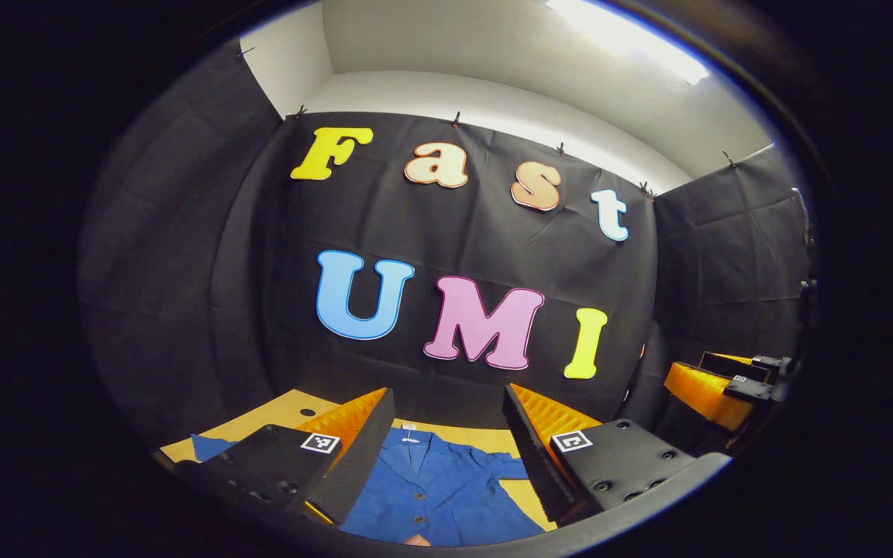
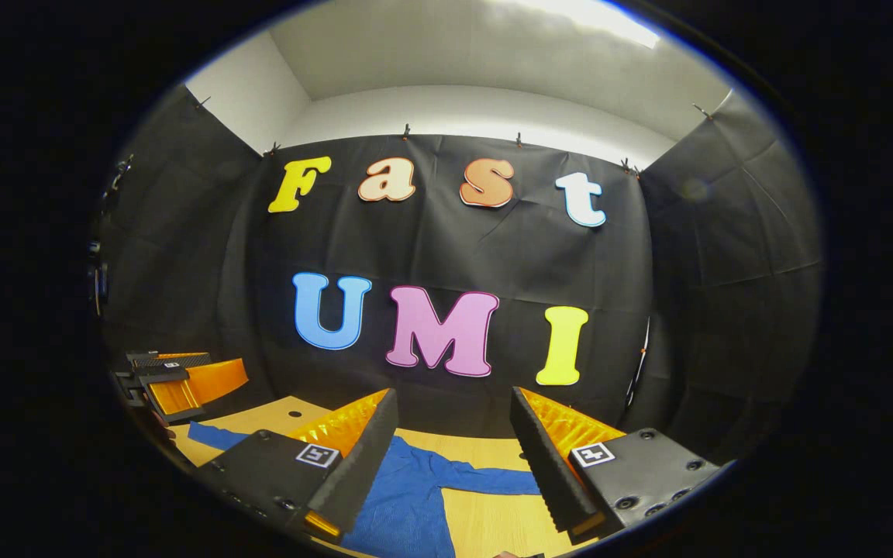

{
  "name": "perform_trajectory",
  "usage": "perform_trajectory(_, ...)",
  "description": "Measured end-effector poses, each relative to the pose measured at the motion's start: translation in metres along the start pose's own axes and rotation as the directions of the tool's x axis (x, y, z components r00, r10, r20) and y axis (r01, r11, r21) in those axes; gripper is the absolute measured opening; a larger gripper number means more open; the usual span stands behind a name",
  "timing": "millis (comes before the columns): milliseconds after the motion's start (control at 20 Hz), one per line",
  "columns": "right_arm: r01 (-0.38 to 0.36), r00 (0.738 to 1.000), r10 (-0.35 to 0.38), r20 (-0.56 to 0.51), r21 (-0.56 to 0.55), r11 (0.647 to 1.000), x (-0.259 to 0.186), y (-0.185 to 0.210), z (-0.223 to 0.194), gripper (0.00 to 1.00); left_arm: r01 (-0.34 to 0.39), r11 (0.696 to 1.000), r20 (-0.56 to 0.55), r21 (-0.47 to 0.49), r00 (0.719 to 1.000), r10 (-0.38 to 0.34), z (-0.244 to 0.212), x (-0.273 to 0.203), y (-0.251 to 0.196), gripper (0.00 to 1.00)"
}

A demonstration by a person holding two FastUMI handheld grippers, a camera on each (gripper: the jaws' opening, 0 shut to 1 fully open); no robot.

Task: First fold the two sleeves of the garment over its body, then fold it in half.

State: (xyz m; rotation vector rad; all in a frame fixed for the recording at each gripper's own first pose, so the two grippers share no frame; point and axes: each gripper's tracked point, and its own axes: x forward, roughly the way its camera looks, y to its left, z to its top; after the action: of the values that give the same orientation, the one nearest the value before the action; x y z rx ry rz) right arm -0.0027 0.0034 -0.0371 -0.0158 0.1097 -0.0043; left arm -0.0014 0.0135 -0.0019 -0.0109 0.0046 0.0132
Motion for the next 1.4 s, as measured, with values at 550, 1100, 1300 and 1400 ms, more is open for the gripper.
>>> perform_trajectory(550,-0.008,1.0,0.008,-0.017,-0.01,1.0,0.006,0.008,-0.005,0.95,0.007,0.999,0.01,0.037,1.0,-0.007,0.004,0.004,0.002,0.82)
perform_trajectory(1100,0.059,0.998,-0.059,-0.002,-0.017,0.998,0.013,-0.024,0.005,0.97,0.026,0.999,0.027,0.041,0.999,-0.027,0.01,0.005,0.002,0.82)
perform_trajectory(1300,0.049,0.999,-0.048,0.019,-0.057,0.997,0.022,-0.025,0.01,0.96,0.049,0.996,0.021,0.072,0.999,-0.05,0.006,0.005,-0.004,0.82)
perform_trajectory(1400,0.055,0.998,-0.052,0.036,-0.087,0.995,0.032,-0.033,0.015,0.97,0.049,0.995,0.021,0.082,0.998,-0.051,0.006,0.007,-0.005,0.81)
